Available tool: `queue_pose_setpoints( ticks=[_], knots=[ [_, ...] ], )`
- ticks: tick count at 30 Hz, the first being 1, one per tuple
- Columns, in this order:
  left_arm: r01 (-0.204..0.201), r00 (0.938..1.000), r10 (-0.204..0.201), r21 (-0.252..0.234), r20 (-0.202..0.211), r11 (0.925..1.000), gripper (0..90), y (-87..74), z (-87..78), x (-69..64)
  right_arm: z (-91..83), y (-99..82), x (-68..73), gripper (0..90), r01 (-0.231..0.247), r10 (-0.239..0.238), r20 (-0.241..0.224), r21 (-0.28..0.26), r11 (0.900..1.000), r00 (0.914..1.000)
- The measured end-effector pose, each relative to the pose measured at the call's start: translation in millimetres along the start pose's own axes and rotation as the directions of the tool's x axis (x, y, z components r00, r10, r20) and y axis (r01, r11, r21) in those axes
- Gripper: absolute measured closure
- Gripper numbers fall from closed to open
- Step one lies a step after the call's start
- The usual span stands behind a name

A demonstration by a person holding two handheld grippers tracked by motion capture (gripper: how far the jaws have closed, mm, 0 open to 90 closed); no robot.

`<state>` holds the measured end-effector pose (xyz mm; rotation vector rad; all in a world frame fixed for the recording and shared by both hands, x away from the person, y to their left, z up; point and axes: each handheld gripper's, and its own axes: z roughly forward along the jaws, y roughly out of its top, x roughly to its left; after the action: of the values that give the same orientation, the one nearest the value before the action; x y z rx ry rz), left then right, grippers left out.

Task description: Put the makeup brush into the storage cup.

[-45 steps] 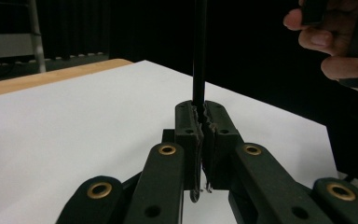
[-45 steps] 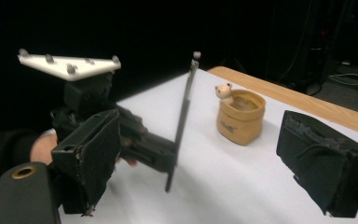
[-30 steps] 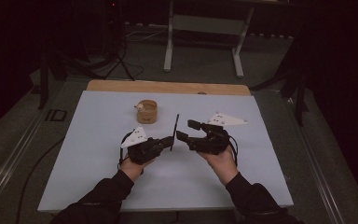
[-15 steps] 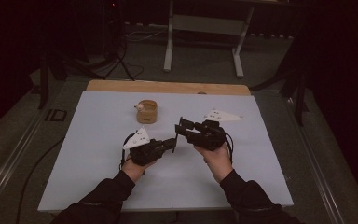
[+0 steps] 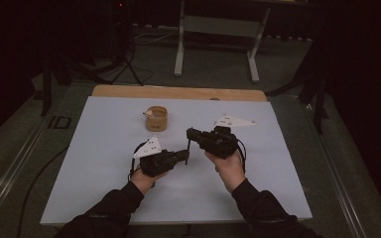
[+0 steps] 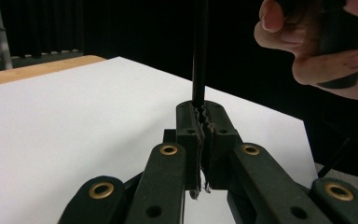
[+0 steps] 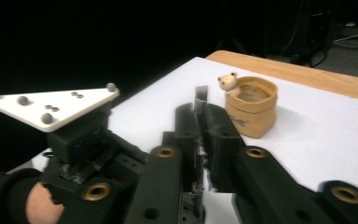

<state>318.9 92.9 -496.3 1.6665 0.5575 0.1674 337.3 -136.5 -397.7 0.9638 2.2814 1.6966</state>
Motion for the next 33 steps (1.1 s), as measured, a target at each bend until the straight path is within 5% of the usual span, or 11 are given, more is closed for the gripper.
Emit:
queue_pose_setpoints(
  ticks=[10,15,19,22,26,33],
  knots=[
    [0.003,0.9999,-0.003,0.024,0.012,0.9997,85.0,4.2,2.2,0.5,-1.9,-0.5,2.5,86.1,0.061,-0.061,0.013,-0.003,0.9981,0.9980],
    [-0.025,0.9995,0.026,0.053,-0.016,0.9983,59.9,10.7,-1.1,-0.6,-2.8,1.3,2.3,86.1,0.086,-0.086,0.010,-0.007,0.9963,0.9963],
    [0.036,0.9986,-0.032,0.097,-0.043,0.9946,30.4,16.5,-4.3,2.0,-2.8,2.3,0.3,86.1,0.102,-0.102,0.012,0.002,0.9948,0.9947],
    [0.035,0.9987,-0.031,0.106,-0.040,0.9937,12.1,17.4,-6.7,3.7,-2.1,2.1,-1.7,86.1,0.099,-0.099,0.003,0.003,0.9951,0.9951],
    [-0.004,0.9965,0.010,0.070,-0.083,0.9975,1.6,19.9,-16.3,3.2,-1.0,1.4,-4.4,86.1,0.106,-0.106,-0.010,0.009,0.9943,0.9943],
    [-0.070,0.9923,0.073,0.036,-0.100,0.9969,1.6,20.2,-31.9,3.3,1.3,0.0,-8.2,86.0,0.110,-0.109,-0.033,0.026,0.9935,0.9935]
  ],
)
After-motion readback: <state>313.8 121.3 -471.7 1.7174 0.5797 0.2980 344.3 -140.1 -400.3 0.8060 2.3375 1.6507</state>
